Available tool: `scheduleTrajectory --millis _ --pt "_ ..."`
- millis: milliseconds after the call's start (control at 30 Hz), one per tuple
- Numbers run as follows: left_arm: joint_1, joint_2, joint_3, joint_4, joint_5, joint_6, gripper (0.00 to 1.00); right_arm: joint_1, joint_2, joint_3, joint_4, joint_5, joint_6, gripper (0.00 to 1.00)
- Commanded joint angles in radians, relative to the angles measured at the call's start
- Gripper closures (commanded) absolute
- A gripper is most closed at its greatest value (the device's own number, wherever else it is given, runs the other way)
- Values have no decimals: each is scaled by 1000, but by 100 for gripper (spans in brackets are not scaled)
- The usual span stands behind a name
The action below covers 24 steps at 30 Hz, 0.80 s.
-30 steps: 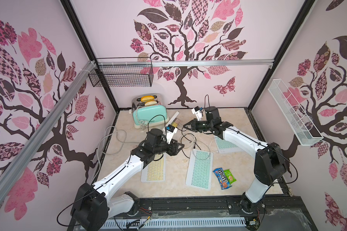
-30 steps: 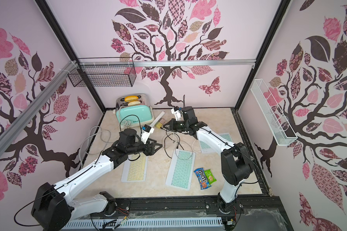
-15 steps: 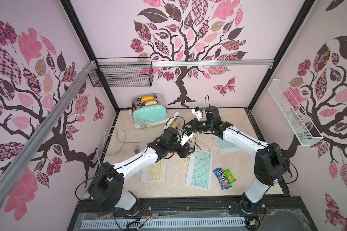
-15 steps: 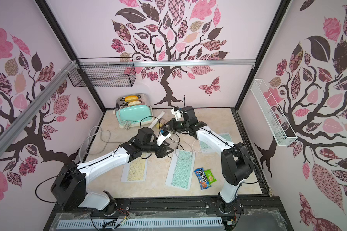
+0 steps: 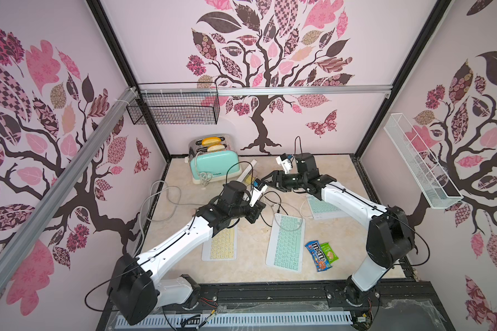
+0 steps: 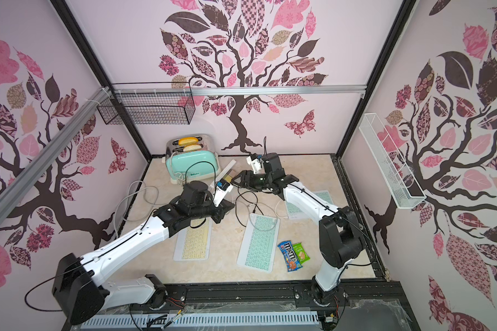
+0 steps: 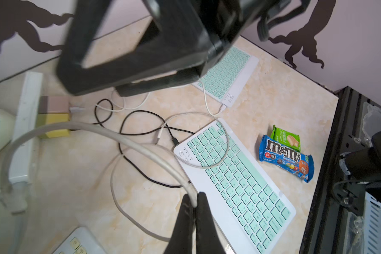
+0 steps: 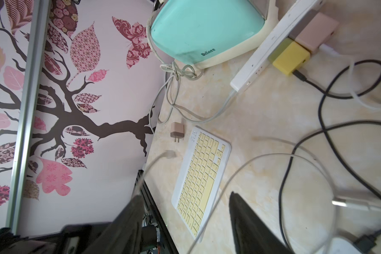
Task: Unplug the wireless keyboard
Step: Place the power cord at the center of the board.
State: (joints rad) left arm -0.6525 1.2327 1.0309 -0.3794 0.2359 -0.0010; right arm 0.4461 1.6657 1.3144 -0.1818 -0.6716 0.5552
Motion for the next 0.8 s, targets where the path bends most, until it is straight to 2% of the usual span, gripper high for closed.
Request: scheduleTrajectory --millis 0,67,133,267,367,500,600,767 --pt "52 -69 130 -183 -59 -58 100 -86 -82 -79 55 37 1 29" --pt "77 -89 220 -275 -105 -81 100 -130 -114 -146 103 39 16 26" --pt "91 -97 322 -366 -214 -111 100 -154 -132 -193 125 37 3 25" --pt "132 -54 553 -574 -423 -164 100 -150 -132 -252 146 -8 -22 25" --pt "206 -14 716 -695 -499 -186 100 -118 -128 -279 159 -34 -44 26" --pt "356 1 860 -732 -543 -186 100 -37 -124 -267 114 -8 -107 26" --pt "501 7 946 -732 -482 -188 100 19 -110 -259 115 -5 -106 26" --pt "714 37 967 -763 -460 -173 100 49 -76 -272 165 -28 -68 28"
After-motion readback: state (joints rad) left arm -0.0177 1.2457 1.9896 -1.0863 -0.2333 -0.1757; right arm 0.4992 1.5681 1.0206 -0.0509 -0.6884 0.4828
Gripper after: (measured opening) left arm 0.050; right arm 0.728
